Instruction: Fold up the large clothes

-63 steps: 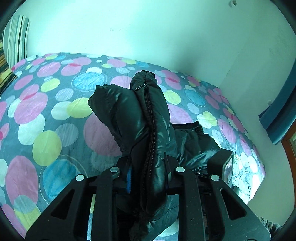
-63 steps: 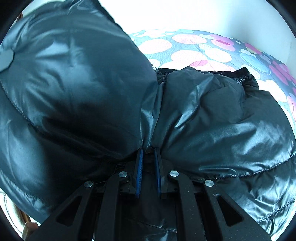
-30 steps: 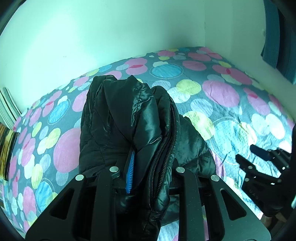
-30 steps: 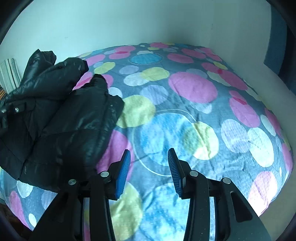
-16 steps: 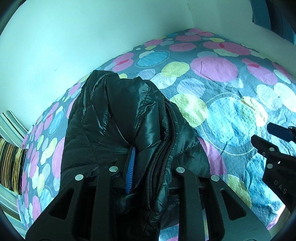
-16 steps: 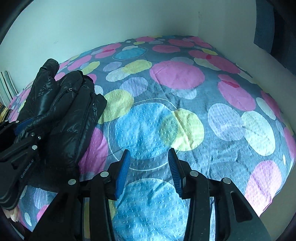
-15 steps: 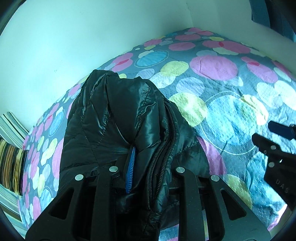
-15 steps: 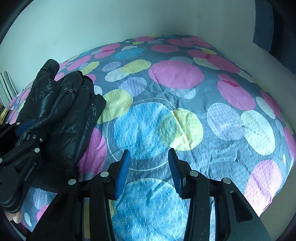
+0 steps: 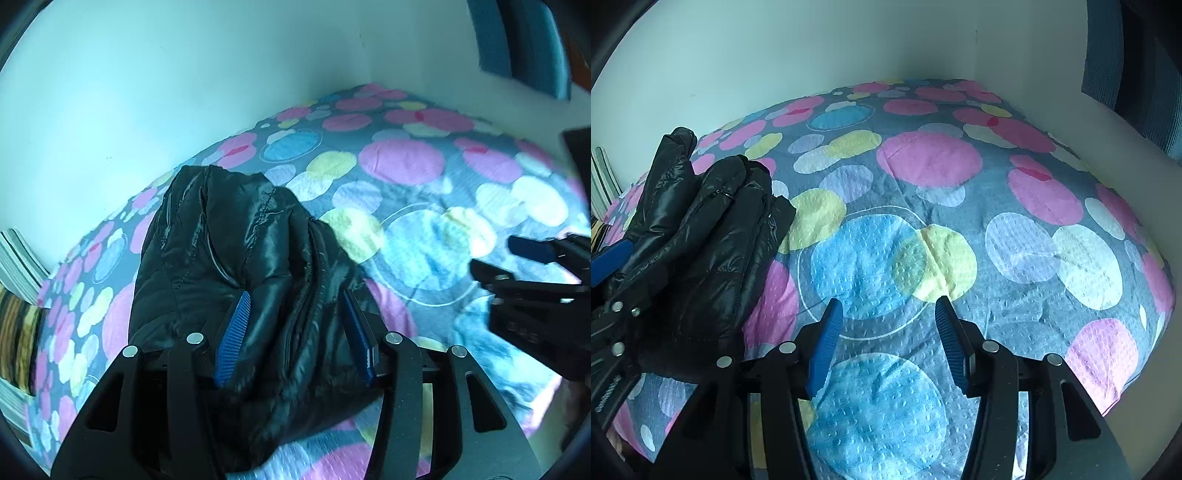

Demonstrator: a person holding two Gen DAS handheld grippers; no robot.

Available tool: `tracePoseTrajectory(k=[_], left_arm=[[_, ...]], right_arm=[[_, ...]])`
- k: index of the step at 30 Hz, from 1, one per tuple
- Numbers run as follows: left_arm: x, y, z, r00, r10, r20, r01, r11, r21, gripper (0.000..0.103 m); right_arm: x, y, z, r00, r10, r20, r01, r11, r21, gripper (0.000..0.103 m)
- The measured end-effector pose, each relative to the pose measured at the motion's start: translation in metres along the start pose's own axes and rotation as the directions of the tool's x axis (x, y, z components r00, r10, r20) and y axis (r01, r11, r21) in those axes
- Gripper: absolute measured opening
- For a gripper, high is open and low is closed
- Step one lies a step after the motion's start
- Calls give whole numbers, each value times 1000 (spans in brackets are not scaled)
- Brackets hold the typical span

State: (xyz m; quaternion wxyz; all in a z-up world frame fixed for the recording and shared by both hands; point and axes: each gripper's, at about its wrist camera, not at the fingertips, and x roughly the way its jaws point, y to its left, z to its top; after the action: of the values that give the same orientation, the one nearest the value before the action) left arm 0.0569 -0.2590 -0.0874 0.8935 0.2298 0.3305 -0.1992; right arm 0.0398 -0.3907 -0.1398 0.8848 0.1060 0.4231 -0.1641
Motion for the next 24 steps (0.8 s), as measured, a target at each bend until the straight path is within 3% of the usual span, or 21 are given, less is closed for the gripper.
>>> tracePoseTrajectory(k=[5, 8, 14, 24], left_arm=[[-50, 40, 2, 991, -110, 77, 117, 989, -89, 57], [-68, 70, 1, 988, -108, 111, 125, 981, -150, 60], [-76, 144, -12, 993, 16, 115, 19, 955, -297, 69], [-33, 244, -41, 989, 144, -12, -133, 870, -474, 69]], right_arm=[[-15, 14, 9, 999, 13, 30, -12, 1000, -16, 52], [-26, 31, 17, 998, 24, 57, -21, 999, -47, 52], [-41, 68, 35, 993, 57, 99, -46, 993, -110, 52], [-52, 133, 84, 982, 111, 154, -81, 979, -185, 53]])
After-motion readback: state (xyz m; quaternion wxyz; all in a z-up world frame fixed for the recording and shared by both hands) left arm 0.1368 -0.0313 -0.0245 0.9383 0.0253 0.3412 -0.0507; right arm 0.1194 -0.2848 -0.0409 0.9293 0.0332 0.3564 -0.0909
